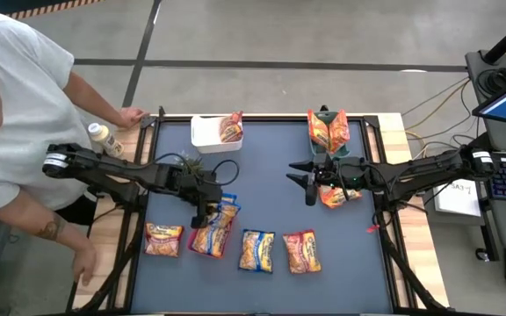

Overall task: Sort Maruchan noodles
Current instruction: Put the top blue noodle pack into the red bin

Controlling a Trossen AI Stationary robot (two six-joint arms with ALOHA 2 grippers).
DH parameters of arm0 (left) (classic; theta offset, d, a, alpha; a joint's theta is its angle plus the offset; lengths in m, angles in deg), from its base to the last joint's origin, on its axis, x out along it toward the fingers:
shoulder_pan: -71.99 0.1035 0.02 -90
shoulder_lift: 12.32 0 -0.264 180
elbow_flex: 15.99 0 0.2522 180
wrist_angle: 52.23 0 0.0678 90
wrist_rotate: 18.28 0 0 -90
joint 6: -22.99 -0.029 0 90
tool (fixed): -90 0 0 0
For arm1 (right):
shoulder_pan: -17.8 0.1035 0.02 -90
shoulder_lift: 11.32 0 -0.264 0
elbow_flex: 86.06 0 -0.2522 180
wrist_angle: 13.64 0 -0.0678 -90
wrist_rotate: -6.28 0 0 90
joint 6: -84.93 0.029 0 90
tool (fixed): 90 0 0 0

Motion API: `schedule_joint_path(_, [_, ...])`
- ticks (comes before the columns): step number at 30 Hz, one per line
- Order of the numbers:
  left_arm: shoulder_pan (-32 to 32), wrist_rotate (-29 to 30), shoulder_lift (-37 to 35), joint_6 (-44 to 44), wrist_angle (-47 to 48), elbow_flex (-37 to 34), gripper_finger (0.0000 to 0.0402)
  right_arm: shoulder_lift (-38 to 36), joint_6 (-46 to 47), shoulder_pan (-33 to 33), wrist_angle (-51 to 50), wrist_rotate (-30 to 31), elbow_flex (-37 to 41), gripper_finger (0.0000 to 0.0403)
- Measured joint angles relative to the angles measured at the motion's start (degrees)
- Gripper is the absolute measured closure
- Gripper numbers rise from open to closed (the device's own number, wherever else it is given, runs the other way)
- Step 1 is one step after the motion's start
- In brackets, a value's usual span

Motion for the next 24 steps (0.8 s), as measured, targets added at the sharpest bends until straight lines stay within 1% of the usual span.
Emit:
schedule_joint_path(8, [0.0, 0.3, -0.1, 2.4, 2.8, 0.2, 0.0295, 0.0, 0.0, 0.0, 0.0, 0.0, 0.0, 0.0242])
schedule_joint_path(17, [0.0, 0.5, -1.1, 2.5, 4.5, 0.2, 0.0294, 0.0, 0.0, 0.0, 0.0, 0.0, 0.0, 0.0243])
schedule_joint_path(21, [0.0, 0.9, -1.7, 2.6, 5.1, 0.2, 0.0282, 0.0, 0.0, 0.0, 0.0, 0.0, 0.0, 0.0238])
schedule_joint_path(24, [0.0, 0.9, -1.9, 2.6, 5.9, 0.2, 0.0262, 0.0, 0.0, 0.0, 0.3, 0.0, 0.0, 0.0236])
